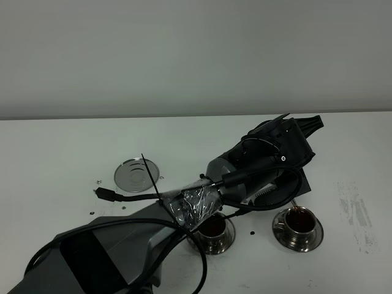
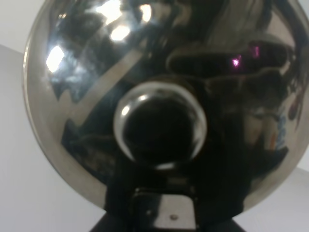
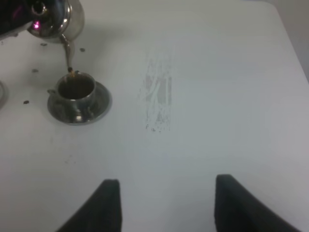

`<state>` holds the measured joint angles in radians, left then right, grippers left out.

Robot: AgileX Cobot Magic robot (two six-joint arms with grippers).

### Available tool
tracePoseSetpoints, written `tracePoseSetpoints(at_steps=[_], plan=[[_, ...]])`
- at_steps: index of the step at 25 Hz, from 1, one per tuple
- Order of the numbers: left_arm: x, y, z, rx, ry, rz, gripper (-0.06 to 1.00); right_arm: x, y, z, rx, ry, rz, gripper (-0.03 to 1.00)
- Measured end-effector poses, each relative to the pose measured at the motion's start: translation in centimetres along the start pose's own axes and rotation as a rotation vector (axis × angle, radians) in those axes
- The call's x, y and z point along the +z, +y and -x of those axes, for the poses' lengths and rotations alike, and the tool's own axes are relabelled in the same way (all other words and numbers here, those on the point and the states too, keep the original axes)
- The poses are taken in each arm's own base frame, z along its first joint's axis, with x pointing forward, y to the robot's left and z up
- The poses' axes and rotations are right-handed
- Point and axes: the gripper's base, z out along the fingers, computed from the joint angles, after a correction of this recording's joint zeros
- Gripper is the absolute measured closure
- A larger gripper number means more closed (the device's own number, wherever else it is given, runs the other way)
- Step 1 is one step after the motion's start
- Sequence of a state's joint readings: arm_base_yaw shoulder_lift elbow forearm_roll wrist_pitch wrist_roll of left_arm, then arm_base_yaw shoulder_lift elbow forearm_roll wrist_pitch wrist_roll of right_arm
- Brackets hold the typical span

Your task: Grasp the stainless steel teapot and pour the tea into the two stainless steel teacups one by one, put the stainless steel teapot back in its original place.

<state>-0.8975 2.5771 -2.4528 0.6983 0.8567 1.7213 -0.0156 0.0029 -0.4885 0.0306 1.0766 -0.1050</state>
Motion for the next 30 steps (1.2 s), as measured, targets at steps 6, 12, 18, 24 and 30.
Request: tracePoseSetpoints(at_steps=[6,12,18,24,30], plan=[[0.0,0.0,0.0,0.001,0.0,0.001,0.7,0.0,0.0,0.0,0.0,0.0,0.0,0.51],[0.0,-0.1,0.0,-0.025,-0.024,0.002,0.7,0.0,0.0,0.0,0.0,0.0,0.0,0.51],[0.6,-0.9,-1.0,-0.091,-0.049,-0.02,0.7,0.0,0.0,0.0,0.0,0.0,0.0,0.51],[1.4,-1.9,-1.8,-0.166,-0.103,-0.038,0.7,0.0,0.0,0.0,0.0,0.0,0.0,0.51],[2.0,-2.7,-2.5,-0.272,-0.163,-0.044,0.7,0.0,0.0,0.0,0.0,0.0,0.0,0.51]])
